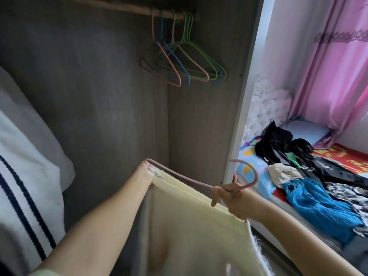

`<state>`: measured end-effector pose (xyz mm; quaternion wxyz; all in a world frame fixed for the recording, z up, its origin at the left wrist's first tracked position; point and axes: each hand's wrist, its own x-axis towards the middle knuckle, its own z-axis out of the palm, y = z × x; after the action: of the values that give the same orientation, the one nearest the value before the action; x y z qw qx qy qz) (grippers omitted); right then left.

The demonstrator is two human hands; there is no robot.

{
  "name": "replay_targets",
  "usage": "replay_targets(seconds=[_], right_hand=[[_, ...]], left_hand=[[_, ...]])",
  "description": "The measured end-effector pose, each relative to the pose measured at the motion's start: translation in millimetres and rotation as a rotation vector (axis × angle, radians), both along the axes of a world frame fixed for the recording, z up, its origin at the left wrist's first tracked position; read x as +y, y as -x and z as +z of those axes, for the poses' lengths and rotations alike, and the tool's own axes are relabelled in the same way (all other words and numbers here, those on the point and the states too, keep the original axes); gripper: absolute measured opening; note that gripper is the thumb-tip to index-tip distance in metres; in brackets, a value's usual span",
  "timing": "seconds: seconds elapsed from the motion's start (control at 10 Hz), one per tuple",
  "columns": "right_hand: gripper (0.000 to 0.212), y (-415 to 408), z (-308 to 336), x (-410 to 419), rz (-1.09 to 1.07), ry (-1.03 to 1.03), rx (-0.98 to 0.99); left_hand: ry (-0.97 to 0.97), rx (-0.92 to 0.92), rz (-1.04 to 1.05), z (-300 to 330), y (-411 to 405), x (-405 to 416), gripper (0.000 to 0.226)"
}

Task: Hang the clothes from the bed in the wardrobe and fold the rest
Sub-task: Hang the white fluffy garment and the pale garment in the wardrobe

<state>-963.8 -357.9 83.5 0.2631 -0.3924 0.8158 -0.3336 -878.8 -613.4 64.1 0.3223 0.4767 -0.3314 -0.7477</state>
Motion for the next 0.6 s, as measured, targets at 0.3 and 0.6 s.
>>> replay_targets(seconds=[0.3,0.6], right_hand=[[0.046,1,-15,27,-0.115,-0.111,-0.14],[0.033,-3,-51,18,-0.036,-0.319,0.052]], left_hand=[[0.173,-0.25,-0.378,-25,-1,-4,0.034],[1.186,-0.899,-0.399,-53,28,32,0.022]])
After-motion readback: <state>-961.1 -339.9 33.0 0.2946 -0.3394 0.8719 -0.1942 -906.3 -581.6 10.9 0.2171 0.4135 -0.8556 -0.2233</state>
